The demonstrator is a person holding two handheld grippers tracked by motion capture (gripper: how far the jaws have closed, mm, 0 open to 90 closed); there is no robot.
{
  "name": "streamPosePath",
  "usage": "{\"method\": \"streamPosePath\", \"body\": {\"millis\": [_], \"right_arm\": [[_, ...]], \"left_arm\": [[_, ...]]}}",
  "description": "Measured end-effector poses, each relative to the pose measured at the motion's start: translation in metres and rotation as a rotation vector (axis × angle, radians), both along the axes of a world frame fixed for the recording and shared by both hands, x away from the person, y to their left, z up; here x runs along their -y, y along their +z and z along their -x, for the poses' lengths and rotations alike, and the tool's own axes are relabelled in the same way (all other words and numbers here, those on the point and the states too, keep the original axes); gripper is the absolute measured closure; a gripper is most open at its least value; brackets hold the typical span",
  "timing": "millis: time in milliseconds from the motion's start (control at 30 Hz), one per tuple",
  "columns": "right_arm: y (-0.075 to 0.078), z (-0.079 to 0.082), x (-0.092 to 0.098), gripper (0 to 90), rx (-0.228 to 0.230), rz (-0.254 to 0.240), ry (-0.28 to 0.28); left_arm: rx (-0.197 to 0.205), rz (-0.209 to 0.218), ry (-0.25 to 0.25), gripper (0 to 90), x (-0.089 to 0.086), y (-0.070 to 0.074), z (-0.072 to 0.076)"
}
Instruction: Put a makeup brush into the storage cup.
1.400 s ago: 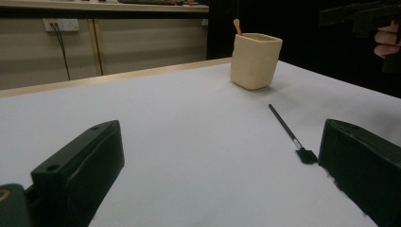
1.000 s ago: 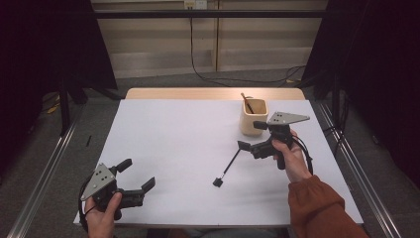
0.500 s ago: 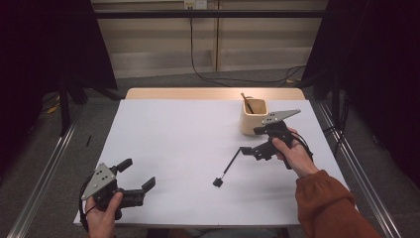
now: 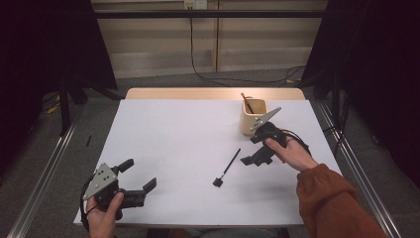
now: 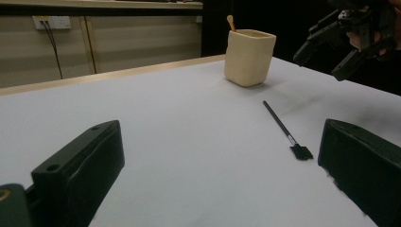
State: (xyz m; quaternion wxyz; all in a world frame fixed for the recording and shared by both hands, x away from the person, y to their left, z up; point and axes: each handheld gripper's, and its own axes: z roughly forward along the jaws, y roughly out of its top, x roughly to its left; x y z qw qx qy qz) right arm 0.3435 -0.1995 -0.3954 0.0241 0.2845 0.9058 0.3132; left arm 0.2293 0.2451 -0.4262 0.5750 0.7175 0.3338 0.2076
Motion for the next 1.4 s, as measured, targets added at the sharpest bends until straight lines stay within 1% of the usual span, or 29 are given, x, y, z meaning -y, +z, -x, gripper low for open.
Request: {"method": "streamPosePath", "body": {"millis": [33,100,133,200,333,433,467,500,567,600,700,767,833,867,900,933,967,1033,1100,1200,1233,1300,1333,1367,1400], "right_arm": [[0.001,-0.001,0.000,5.0,-0.010,0.019,0.010],[0.000,-0.003,0.000,3.7,-0.031,0.033,0.024],[0.000,-0.004,0.000,3.7,-0.039,0.056,0.035],[-0.002,-0.006,0.001,4.1,-0.053,0.078,0.031],[-0.007,-0.009,0.003,4.2,-0.101,0.133,0.028],[-0.008,-0.012,0.004,3.4,-0.105,0.138,0.044],[-0.008,-0.014,0.003,3.5,-0.115,0.156,0.055],[-0.008,-0.014,0.003,3.5,-0.115,0.156,0.055],[-0.008,-0.017,0.001,4.8,-0.118,0.167,0.081],[-0.009,-0.018,0.000,4.2,-0.121,0.170,0.082],[-0.012,-0.020,-0.005,7.0,-0.117,0.191,0.134],[-0.014,-0.020,-0.008,13.5,-0.094,0.198,0.166],[-0.016,-0.022,-0.012,14.9,-0.088,0.212,0.201],[-0.016,-0.022,-0.012,14.9,-0.088,0.212,0.201],[-0.017,-0.023,-0.018,16.8,-0.086,0.245,0.218],[-0.017,-0.023,-0.018,16.8,-0.086,0.245,0.218],[-0.017,-0.024,-0.019,17.0,-0.083,0.254,0.229],[-0.018,-0.025,-0.024,20.3,-0.077,0.268,0.252],[-0.019,-0.025,-0.028,20.9,-0.084,0.280,0.261],[-0.023,-0.028,-0.034,24.2,-0.078,0.292,0.297],[-0.024,-0.029,-0.036,25.9,-0.066,0.293,0.316],[-0.023,-0.028,-0.039,26.4,-0.073,0.296,0.315],[-0.024,-0.027,-0.045,26.3,-0.069,0.294,0.343],[-0.024,-0.027,-0.046,26.4,-0.064,0.295,0.346],[-0.024,-0.027,-0.049,27.4,-0.070,0.297,0.354]], "left_arm": [[0.000,0.000,0.001,1.2,0.000,0.000,0.000],[0.000,0.001,0.002,1.1,0.000,0.000,0.000],[0.000,0.000,0.003,1.1,0.000,0.000,0.000],[0.001,0.002,0.003,1.1,-0.001,0.000,0.000],[0.000,-0.001,0.004,1.1,0.000,0.000,0.000],[0.001,-0.002,0.001,1.1,0.000,0.000,0.000],[0.001,-0.004,0.001,1.1,0.000,0.000,0.000],[0.000,-0.004,0.001,1.1,0.000,0.000,0.000],[0.000,-0.004,0.000,1.2,0.000,0.000,0.000],[0.000,-0.004,0.000,1.1,0.000,0.000,0.000],[0.000,-0.005,0.000,1.1,0.000,-0.001,0.000],[0.006,-0.008,0.001,1.1,0.000,0.000,0.001],[0.007,-0.008,0.003,1.2,0.000,0.000,0.001],[0.007,-0.006,0.003,1.2,0.000,0.000,0.001],[0.006,-0.006,0.003,1.1,0.000,0.000,0.001],[0.006,-0.006,0.002,1.1,0.000,0.000,0.001],[0.007,-0.006,0.000,1.1,0.000,0.000,0.001],[0.005,-0.009,-0.001,1.1,0.000,0.000,0.001],[0.005,-0.005,-0.003,1.1,0.000,0.000,0.000],[0.005,-0.008,-0.004,1.1,0.000,0.000,0.000],[0.005,-0.008,-0.004,1.1,0.000,0.000,0.000],[0.004,-0.008,-0.005,1.1,0.000,0.000,0.000],[0.003,-0.009,-0.005,1.1,0.001,0.000,0.000],[0.003,-0.008,-0.005,1.1,0.001,0.000,0.000],[0.003,-0.008,-0.005,1.1,0.001,0.000,0.000]]}}
